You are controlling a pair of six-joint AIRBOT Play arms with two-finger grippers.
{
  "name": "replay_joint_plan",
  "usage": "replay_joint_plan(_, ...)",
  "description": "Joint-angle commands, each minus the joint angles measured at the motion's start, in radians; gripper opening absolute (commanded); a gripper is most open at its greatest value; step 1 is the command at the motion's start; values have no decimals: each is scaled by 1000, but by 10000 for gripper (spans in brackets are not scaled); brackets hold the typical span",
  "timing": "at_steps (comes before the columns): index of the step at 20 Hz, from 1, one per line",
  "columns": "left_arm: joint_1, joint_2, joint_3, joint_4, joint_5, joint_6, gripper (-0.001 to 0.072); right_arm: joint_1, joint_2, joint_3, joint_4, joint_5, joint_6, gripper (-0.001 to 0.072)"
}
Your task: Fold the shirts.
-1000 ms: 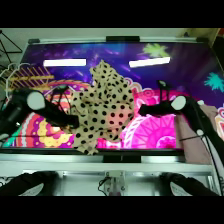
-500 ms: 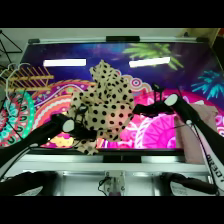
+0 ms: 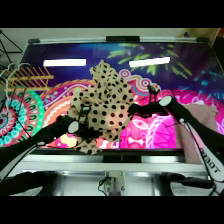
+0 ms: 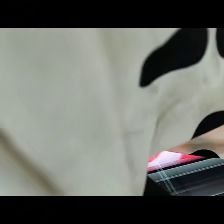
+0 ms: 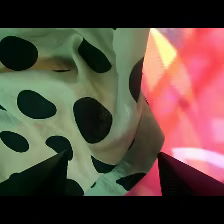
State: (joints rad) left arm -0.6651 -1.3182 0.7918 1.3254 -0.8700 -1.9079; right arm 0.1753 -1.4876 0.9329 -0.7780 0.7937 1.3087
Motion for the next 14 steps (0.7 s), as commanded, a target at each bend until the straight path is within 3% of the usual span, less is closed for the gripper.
replay_joint_plan(1, 0, 25, 1, 48, -32, 14, 45, 34, -36, 1, 51, -61, 39, 496)
replay_joint_plan(2, 0, 47, 1, 76, -48, 14, 45, 34, -39, 1, 65, -63, 39, 213)
replay_joint_plan(3, 0, 79, 4, 111, -74, 14, 45, 28, -36, 4, 70, -61, 39, 57)
replay_joint_plan(7, 0, 242, 141, 327, -215, 14, 45, -4, 58, 109, 4, 56, -118, 53)
replay_joint_plan(10, -1, 370, 394, 414, -221, 35, 45, -18, 241, 295, -61, 167, -259, 53)
replay_joint_plan(12, -25, 422, 608, 414, -220, 90, 45, -24, 390, 444, -90, 170, -306, 53)
replay_joint_plan(14, -76, 449, 829, 414, -219, 129, 45, -24, 544, 583, -158, 87, -307, 53)
